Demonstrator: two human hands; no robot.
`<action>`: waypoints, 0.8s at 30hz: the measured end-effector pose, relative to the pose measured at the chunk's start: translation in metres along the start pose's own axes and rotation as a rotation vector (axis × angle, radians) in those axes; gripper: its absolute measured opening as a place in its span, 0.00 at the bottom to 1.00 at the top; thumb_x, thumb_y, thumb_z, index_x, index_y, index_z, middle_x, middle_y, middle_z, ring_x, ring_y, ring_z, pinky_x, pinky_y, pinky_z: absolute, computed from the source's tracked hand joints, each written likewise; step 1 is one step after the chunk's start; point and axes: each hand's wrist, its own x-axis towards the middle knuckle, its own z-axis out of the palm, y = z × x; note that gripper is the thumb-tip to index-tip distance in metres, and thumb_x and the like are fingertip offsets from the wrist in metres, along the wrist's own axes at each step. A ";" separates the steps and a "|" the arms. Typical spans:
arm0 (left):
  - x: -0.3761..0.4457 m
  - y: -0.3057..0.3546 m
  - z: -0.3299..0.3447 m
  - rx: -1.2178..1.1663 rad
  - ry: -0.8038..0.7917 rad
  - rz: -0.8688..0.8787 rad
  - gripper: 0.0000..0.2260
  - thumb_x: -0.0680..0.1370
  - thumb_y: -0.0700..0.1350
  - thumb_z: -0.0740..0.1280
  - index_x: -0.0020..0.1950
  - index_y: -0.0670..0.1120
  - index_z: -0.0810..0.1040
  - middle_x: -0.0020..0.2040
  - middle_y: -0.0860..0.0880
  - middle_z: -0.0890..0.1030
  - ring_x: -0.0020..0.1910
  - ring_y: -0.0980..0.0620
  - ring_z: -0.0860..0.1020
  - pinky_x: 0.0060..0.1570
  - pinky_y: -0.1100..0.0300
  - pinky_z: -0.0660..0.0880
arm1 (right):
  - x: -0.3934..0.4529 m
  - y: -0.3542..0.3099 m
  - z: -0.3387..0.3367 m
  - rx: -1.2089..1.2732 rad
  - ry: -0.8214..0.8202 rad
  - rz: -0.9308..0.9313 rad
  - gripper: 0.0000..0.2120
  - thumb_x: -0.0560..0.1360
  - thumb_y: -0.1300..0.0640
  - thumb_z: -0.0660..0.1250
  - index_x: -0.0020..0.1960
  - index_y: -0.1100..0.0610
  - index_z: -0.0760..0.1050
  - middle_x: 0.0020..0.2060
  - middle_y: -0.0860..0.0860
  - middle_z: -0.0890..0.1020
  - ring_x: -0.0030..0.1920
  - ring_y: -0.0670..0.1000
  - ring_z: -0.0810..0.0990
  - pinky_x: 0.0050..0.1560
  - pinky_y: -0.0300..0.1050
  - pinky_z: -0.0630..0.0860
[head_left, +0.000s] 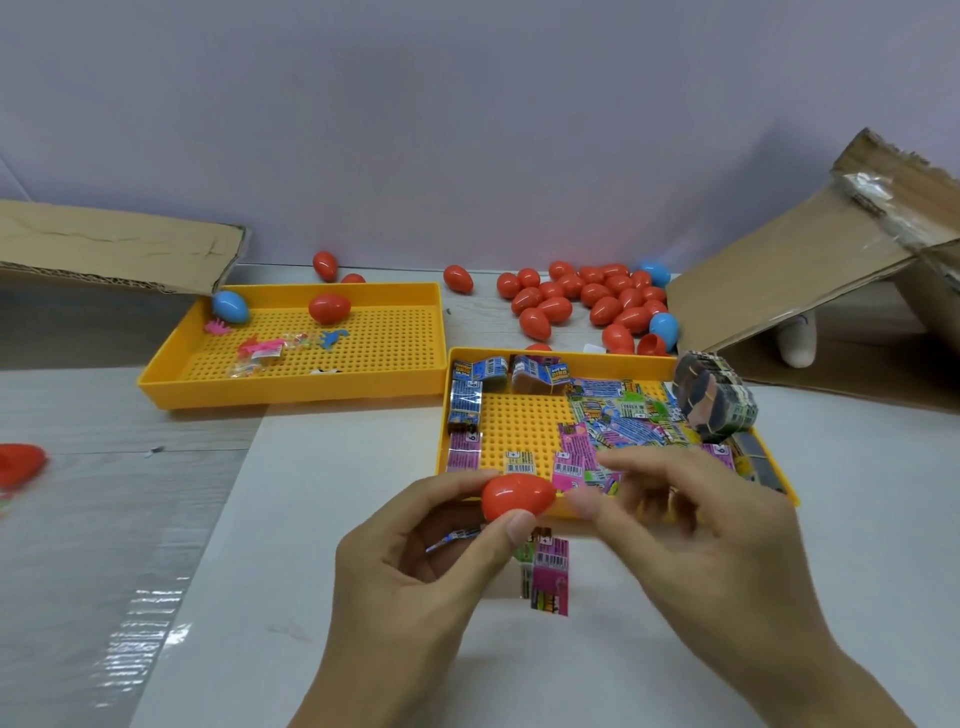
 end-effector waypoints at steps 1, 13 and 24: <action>0.000 0.000 0.001 0.008 0.011 0.027 0.15 0.64 0.49 0.79 0.49 0.58 0.85 0.45 0.51 0.87 0.43 0.51 0.86 0.42 0.65 0.81 | 0.001 0.004 0.001 -0.124 -0.051 -0.047 0.20 0.69 0.35 0.69 0.52 0.47 0.83 0.41 0.39 0.79 0.45 0.45 0.75 0.46 0.33 0.69; -0.001 0.000 0.002 0.063 0.002 0.105 0.16 0.68 0.43 0.75 0.53 0.58 0.84 0.53 0.55 0.83 0.51 0.53 0.84 0.44 0.64 0.82 | 0.003 0.010 0.016 -0.260 -0.159 0.046 0.05 0.70 0.46 0.72 0.43 0.46 0.84 0.56 0.41 0.79 0.65 0.50 0.69 0.58 0.49 0.60; 0.000 0.001 0.002 0.036 -0.021 0.058 0.17 0.68 0.50 0.75 0.56 0.58 0.83 0.55 0.54 0.83 0.53 0.50 0.84 0.46 0.61 0.82 | 0.005 0.003 0.009 -0.046 -0.107 0.087 0.06 0.69 0.57 0.77 0.42 0.48 0.83 0.48 0.39 0.81 0.56 0.44 0.75 0.57 0.45 0.71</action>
